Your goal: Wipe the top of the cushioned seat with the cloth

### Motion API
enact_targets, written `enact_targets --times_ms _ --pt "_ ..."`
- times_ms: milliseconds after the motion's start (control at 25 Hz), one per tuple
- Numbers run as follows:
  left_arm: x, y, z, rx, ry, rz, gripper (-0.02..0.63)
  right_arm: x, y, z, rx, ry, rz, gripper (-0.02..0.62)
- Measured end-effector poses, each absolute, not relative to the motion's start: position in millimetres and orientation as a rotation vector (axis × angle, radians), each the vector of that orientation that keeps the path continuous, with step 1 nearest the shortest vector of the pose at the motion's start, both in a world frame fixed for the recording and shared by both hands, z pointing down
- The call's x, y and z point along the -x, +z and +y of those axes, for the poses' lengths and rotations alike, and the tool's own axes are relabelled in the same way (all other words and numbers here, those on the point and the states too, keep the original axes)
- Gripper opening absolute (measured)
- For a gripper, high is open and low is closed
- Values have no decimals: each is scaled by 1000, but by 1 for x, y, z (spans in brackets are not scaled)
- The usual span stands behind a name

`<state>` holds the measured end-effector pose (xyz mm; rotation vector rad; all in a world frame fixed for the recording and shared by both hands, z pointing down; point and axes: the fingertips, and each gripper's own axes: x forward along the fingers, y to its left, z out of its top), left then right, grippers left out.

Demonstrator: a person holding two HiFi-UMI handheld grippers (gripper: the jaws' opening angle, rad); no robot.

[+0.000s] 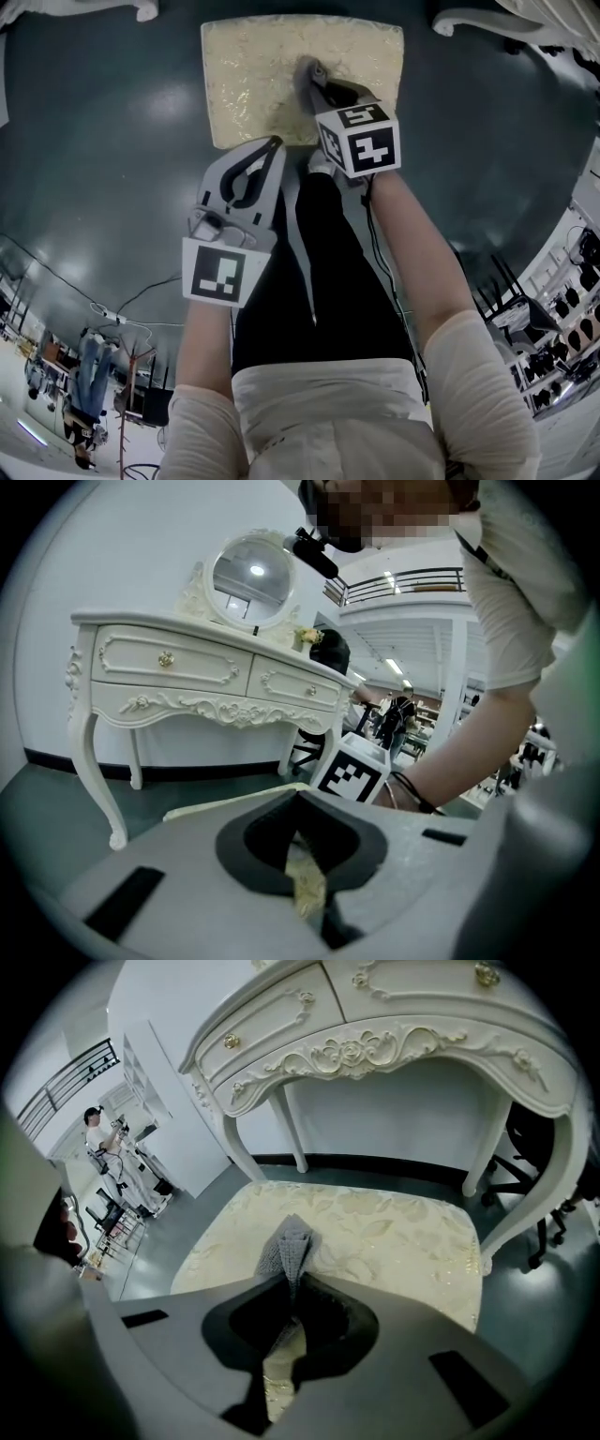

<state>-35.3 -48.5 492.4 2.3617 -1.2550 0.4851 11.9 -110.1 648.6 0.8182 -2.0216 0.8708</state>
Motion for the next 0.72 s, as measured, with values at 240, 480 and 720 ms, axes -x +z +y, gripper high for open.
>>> enact_targets --times_ms 240,480,720 --pt "-1 495 -49 -2358 485 -1229 2 -50 651 -115 -842 869 -2017 28" --pt "-33 500 -49 -2393 514 -1179 2 -85 653 -120 -880 865 -2000 28" --pt "-56 498 -52 -2420 531 -1164 1 -129 654 -123 -942 867 -1954 28"
